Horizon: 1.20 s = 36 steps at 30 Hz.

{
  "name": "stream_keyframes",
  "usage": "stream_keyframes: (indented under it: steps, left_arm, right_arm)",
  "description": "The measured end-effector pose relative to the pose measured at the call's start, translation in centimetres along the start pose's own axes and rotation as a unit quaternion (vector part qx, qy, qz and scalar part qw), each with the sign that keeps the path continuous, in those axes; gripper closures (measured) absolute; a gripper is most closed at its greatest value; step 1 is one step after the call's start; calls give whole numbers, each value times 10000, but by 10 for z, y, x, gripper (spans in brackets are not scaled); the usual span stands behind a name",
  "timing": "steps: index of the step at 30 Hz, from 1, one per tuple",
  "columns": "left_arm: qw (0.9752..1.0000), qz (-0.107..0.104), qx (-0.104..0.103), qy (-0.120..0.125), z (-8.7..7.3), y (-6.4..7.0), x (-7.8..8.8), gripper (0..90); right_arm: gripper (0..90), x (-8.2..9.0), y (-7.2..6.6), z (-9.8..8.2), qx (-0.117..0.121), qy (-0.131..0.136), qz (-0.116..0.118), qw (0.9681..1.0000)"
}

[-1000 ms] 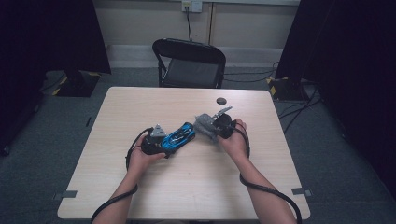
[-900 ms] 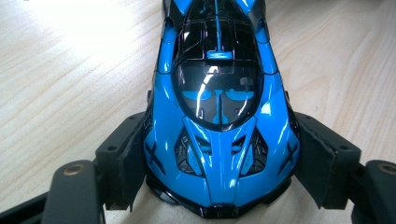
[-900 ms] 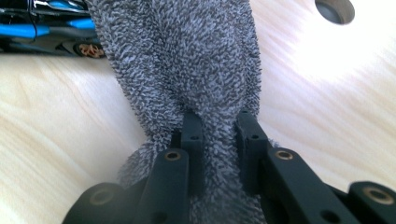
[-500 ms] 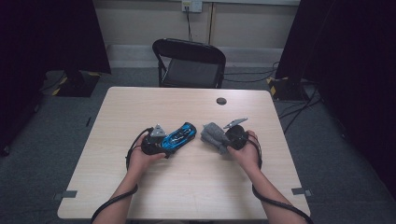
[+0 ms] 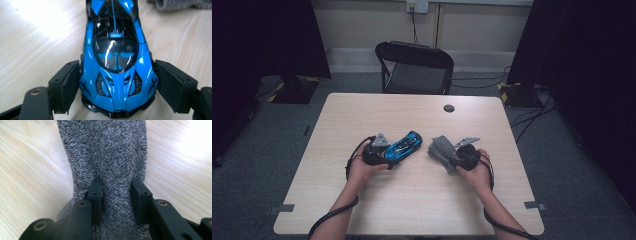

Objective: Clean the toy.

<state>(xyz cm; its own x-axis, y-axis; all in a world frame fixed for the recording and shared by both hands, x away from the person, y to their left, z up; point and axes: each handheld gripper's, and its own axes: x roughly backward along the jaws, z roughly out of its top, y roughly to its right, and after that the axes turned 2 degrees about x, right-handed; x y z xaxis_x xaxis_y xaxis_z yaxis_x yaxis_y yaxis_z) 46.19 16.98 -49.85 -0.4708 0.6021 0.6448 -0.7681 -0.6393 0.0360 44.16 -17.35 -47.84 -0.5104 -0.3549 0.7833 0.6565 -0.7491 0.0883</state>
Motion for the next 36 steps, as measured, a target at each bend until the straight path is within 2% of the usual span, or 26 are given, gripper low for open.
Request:
stream_keyframes:
  steps: [4, 5, 8, 9, 11, 13, 14, 15, 17, 21, 26, 27, 36]
  left_arm:
    - [9999, -15, 65, 77, 5, -2, 9, 207]
    - [9999, -33, 77, 138, 11, -2, 15, 207]
    - [9998, -67, -10, 199, 20, 0, 18, 215]
    - [9997, -76, 17, 241, 23, 0, 18, 264]
    - [9997, -97, 44, 238, 33, 2, 9, 305]
    - [9997, -106, 55, 219, 35, 2, 6, 335]
    - [9999, -102, 28, 100, 40, 1, -3, 351]
    - [9999, -102, 28, 100, 40, 1, -3, 361]
    - [9999, -124, 51, -23, 45, -2, -13, 369]
    - [9998, -145, 30, -126, 46, -2, -18, 394]
    - [9997, -85, 52, -236, 45, -3, -24, 426]
    - [9997, -110, 101, -196, 45, -3, -24, 429]
    - [9997, -226, 31, -65, 41, -6, -25, 412]
  right_arm:
    - [657, -1, 0, -3, -22, 69, -10, 10000]
    - [658, -1, 0, -4, -27, 93, -5, 10000]
    - [658, -1, 0, -4, -19, 120, -7, 9999]
    - [660, -2, -1, -5, -1, 127, -30, 9999]
    - [661, -3, -2, -5, 38, 140, -75, 9999]
    - [661, -2, -3, -6, 2, 150, -86, 9998]
    - [661, -2, -3, -6, 14, 176, -94, 9998]
    - [661, -2, -3, -6, 14, 176, -94, 9998]
    - [661, -2, -2, -9, -56, 241, -46, 9997]
    - [661, -2, -1, -9, -38, 281, -33, 9996]
    - [660, -2, 0, -7, -29, 178, 11, 9998]
    - [660, -2, 0, -7, -17, 177, 10, 9998]
    - [660, -2, 0, -7, -26, 178, 25, 9998]
